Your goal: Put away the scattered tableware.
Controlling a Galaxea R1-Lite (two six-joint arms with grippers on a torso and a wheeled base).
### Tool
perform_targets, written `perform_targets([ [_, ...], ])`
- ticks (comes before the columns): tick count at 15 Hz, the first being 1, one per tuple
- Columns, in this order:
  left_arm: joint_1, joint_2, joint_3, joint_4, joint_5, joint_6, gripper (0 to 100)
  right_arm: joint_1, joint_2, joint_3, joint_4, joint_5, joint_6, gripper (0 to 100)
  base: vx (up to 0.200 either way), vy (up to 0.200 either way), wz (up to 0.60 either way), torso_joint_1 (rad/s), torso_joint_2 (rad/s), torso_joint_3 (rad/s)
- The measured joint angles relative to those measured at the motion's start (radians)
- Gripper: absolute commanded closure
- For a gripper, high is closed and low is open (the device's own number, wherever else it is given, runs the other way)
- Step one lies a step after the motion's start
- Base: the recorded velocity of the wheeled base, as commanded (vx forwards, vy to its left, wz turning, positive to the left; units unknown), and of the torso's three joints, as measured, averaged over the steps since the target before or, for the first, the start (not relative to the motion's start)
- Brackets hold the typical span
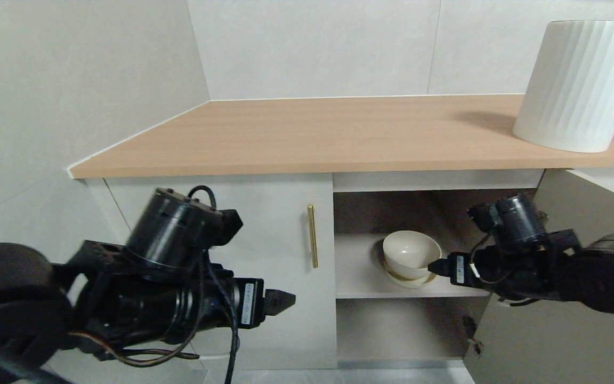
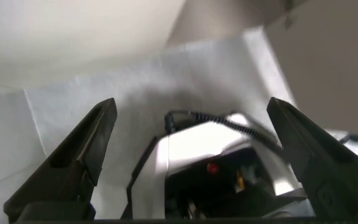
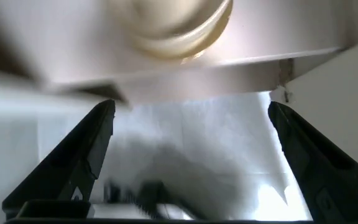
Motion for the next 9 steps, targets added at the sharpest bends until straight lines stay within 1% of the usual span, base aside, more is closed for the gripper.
perform_targets([
  [2, 0.021, -0.108, 0.014, 0.030, 0.000, 0.001, 0, 0.011, -0.186, 0.039, 0.127, 0.051, -0.035, 0, 0.000, 0.000, 0.00, 0.000, 0.00, 0.000],
  [4, 0.043, -0.209, 0.053, 0.036, -0.001, 0.002, 0, 0.039, -0.360, 0.066, 0.294, 0.094, -0.056, 0, 0.000, 0.000, 0.00, 0.000, 0.00, 0.000],
  [5, 0.055, -0.246, 0.073, 0.037, -0.001, 0.003, 0, 0.054, -0.426, 0.076, 0.355, 0.105, -0.062, 0, 0.000, 0.000, 0.00, 0.000, 0.00, 0.000],
  [6, 0.070, -0.288, 0.093, 0.038, -0.002, 0.009, 0, 0.066, -0.484, 0.088, 0.397, 0.111, -0.066, 0, 0.000, 0.000, 0.00, 0.000, 0.00, 0.000],
  [9, 0.108, -0.383, 0.124, 0.038, -0.003, 0.043, 0, 0.080, -0.569, 0.126, 0.411, 0.112, -0.067, 0, 0.000, 0.000, 0.00, 0.000, 0.00, 0.000],
])
